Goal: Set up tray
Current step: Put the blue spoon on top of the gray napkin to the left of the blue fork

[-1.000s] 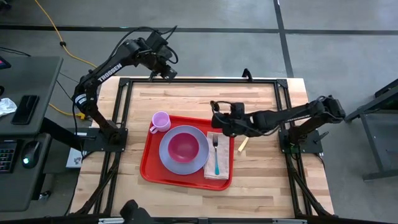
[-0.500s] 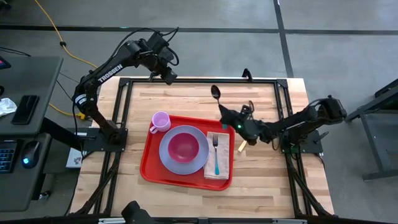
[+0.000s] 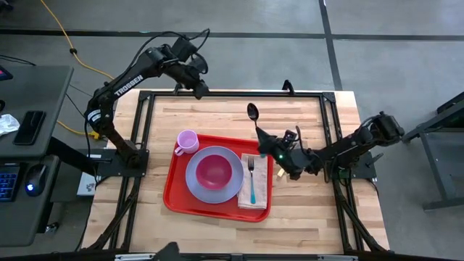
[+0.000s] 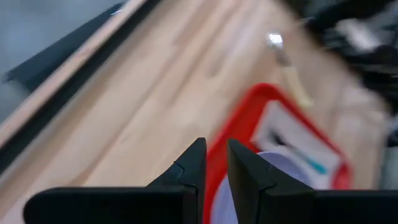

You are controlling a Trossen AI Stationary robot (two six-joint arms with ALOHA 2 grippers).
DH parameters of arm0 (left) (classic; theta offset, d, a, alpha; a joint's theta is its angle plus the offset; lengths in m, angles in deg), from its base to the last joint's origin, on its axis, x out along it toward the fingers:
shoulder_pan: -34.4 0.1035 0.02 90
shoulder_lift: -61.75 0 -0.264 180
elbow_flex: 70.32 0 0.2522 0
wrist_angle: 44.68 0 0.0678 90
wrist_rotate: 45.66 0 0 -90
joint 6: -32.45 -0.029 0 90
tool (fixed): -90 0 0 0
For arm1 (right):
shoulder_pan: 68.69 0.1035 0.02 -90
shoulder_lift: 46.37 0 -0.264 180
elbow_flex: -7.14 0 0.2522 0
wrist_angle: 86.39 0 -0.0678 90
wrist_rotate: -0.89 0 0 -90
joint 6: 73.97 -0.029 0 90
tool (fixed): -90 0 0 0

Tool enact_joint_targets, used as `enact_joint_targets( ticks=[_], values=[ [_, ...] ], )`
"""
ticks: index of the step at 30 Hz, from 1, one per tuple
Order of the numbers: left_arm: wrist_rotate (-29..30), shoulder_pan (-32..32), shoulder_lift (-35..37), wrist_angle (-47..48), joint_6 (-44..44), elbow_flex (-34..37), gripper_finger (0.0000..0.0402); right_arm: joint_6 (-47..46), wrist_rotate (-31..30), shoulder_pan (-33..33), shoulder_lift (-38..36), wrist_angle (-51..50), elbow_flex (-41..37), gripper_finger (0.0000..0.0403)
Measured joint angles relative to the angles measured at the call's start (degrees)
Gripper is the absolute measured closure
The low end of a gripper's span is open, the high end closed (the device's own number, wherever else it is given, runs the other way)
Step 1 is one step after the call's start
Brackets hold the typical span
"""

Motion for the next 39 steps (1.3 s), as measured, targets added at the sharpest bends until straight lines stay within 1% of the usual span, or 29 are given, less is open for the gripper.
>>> enact_joint_targets(
  ticks=[2,4,11,16,21,25,30,34,39],
  values=[
    [-3.8,-0.9,0.0,-2.5,0.0,0.0,0.0309,0.3,0.1,0.0,0.6,0.0,0.6,0.0403],
    [-6.1,-2.2,0.0,-4.3,0.0,0.0,0.0309,0.2,0.3,-0.3,1.2,0.0,1.0,0.0403],
    [-7.9,-5.0,-0.2,-10.5,0.0,0.0,0.0309,2.2,4.3,-2.0,1.5,2.8,1.1,0.0403],
    [-13.7,-4.9,-0.3,-13.8,0.2,0.0,0.0309,5.2,6.4,-2.6,1.5,5.0,1.1,0.0403],
    [-16.8,-5.1,-1.3,-16.2,1.6,-0.1,0.0309,6.7,8.7,-3.4,1.5,6.8,1.1,0.0403],
    [-19.6,-7.1,-3.1,-19.1,4.7,0.0,0.0309,10.5,10.4,-4.7,1.6,10.0,1.1,0.0403],
    [-19.3,-9.9,-4.2,-22.3,9.1,0.0,0.0309,13.8,10.5,-5.9,1.6,10.7,1.1,0.0403],
    [-18.3,-9.8,-4.2,-26.5,13.1,0.0,0.0309,16.5,10.2,-6.6,1.6,12.1,1.1,0.0403],
    [-14.6,-9.8,-4.2,-27.2,16.9,0.0,0.0309,24.6,11.8,-7.4,1.6,19.8,1.1,0.0403]
  ],
)
